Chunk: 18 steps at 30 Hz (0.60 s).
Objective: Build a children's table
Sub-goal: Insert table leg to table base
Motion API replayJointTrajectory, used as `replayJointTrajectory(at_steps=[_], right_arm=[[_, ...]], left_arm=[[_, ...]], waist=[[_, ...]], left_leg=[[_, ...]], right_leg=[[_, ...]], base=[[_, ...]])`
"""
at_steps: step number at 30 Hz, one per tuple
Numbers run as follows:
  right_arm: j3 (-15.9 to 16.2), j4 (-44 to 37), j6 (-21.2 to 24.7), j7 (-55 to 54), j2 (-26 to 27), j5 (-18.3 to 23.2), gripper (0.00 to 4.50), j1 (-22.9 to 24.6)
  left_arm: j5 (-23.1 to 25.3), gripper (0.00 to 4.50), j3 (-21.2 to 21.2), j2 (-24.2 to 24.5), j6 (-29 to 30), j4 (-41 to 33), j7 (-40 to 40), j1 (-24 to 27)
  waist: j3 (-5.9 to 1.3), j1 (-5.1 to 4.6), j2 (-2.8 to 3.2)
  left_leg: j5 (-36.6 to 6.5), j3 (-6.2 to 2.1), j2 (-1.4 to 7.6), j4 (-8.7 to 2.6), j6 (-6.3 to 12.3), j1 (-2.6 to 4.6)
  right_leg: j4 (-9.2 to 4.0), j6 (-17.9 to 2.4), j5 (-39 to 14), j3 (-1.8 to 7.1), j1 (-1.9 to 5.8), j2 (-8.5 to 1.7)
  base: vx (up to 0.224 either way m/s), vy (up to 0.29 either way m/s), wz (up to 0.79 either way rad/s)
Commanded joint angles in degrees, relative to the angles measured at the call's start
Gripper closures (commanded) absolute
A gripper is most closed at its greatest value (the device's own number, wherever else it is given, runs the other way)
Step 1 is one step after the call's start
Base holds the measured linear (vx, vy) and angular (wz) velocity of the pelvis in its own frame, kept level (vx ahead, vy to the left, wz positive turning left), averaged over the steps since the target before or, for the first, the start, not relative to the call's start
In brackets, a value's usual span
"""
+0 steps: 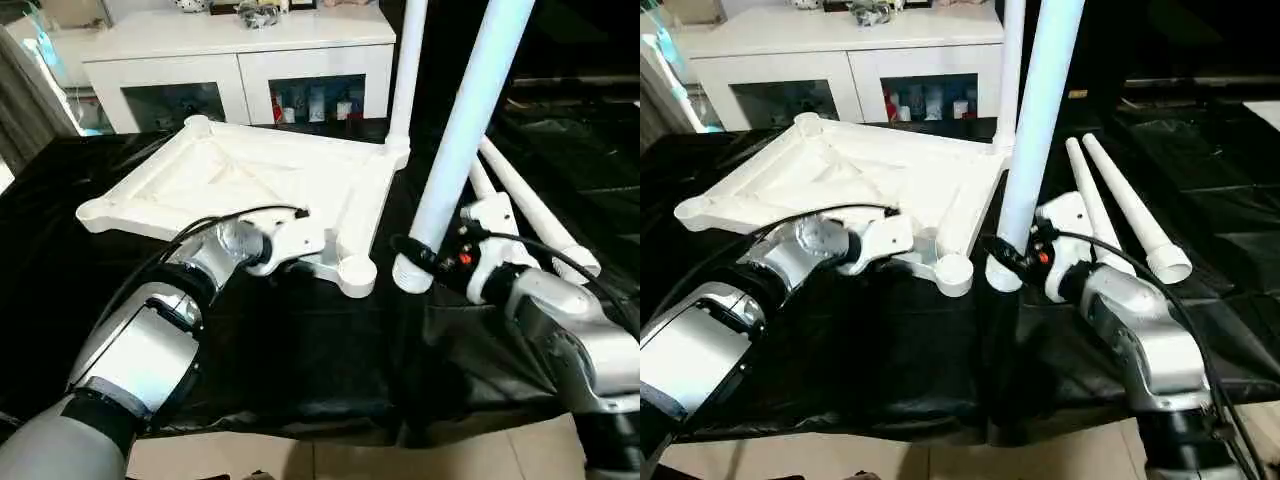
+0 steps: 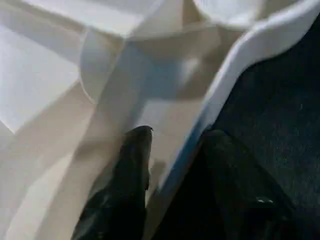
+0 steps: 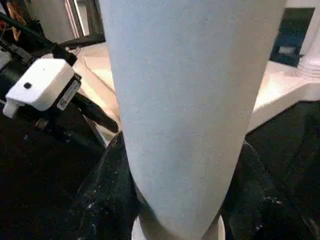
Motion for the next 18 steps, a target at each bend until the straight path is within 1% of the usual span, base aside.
replayJointTrajectory(at_steps=[1,3,5,7,10,11,14,15,17,18], right_arm=[[-0.2,-1.8,0.7,-0.2,-0.1,0.1,2.64,-0.2],[-0.2,-1.9,0.8,-0.2,0.0,0.1,2.64,-0.2],[0.0,-1.9,0.9,-0.2,0.0,0.0,2.64,-0.3],[0.2,-1.9,0.9,-0.2,0.0,0.0,2.64,-0.4],[0.5,-1.7,0.8,0.1,-0.3,-0.2,2.64,-0.5],[0.6,-1.7,0.7,0.1,-0.3,-0.3,2.64,-0.5],[0.8,-1.5,0.6,0.3,-0.2,-0.3,2.64,-0.6],[0.9,-1.4,0.5,0.3,-0.2,-0.4,2.64,-0.7],[1.0,-1.2,0.4,0.4,-0.2,-0.5,2.64,-0.8],[1.1,-1.0,0.2,0.5,-0.2,-0.6,2.64,-0.9]], left_arm=[[1.4,2.82,-0.4,0.2,0.8,0.6,0.6,-1.1],[1.7,3.15,-0.5,0.1,0.8,0.8,0.8,-1.1],[2.0,3.2,-0.2,-0.2,1.0,1.0,1.1,-1.0],[2.4,3.32,0.7,-0.6,1.3,1.2,0.7,-0.9],[2.5,3.5,1.0,-1.1,1.5,1.2,-0.7,-0.8],[2.8,3.5,0.7,-1.2,1.6,1.3,-1.5,-0.6],[3.9,3.71,-0.5,-1.1,1.6,1.3,-3.2,0.0],[5.0,3.8,-1.7,-1.0,1.5,1.4,-5.2,0.5],[5.9,3.87,-2.6,-0.9,1.5,1.4,-7.5,1.0],[6.2,3.94,-2.6,-1.0,1.8,1.5,-9.0,1.2]], waist=[[-4.34,-0.33,-0.58],[-4.29,-0.36,-0.5],[-4.23,-0.46,-0.47],[-4.17,-0.63,-0.6],[-4.23,-0.93,-0.61],[-4.24,-1.0,-0.63],[-4.23,-1.32,-0.66],[-4.22,-1.39,-0.68],[-4.08,-1.6,-0.56],[-3.99,-1.78,-0.51]], left_leg=[[-13.1,-0.52,0.93,-4.0,2.94,0.56],[-13.1,-0.57,0.95,-4.06,3.03,0.52],[-13.5,-0.56,0.93,-4.09,3.07,0.55],[-14.2,-0.54,0.88,-4.11,2.99,0.61],[-13.9,-0.64,0.92,-4.19,3.14,0.49],[-13.9,-0.61,0.89,-4.17,3.23,0.47],[-13.6,-0.63,0.92,-4.16,3.65,0.39],[-13.4,-0.64,0.89,-4.17,3.78,0.32],[-13.7,-0.65,0.92,-4.28,3.86,0.3],[-14.4,-0.64,0.97,-4.35,3.87,0.43]], right_leg=[[-5.14,-10.2,-15.2,2.23,3.89,-2.71],[-5.16,-10.0,-15.5,2.19,3.86,-2.72],[-5.3,-9.8,-16.4,2.17,3.81,-2.74],[-5.5,-9.4,-18.1,2.12,3.76,-2.78],[-5.37,-9.7,-16.9,2.14,3.82,-2.77],[-5.38,-9.8,-16.6,2.13,3.83,-2.76],[-5.33,-10.2,-16.0,2.16,3.86,-2.84],[-5.35,-10.1,-16.2,2.15,3.94,-2.88],[-5.45,-10.0,-17.1,2.1,3.9,-2.9],[-5.65,-9.9,-18.5,2.08,3.83,-2.95]], base=[[0.0,0.0,0.0],[0.0,0.0,0.0],[0.0,0.0,0.0],[0.0,0.0,0.0],[0.0,0.0,0.0],[0.0,0.0,0.0],[0.0,0.0,0.0],[0.0,0.0,0.0],[0.0,0.0,0.0],[0.0,0.0,0.0]])
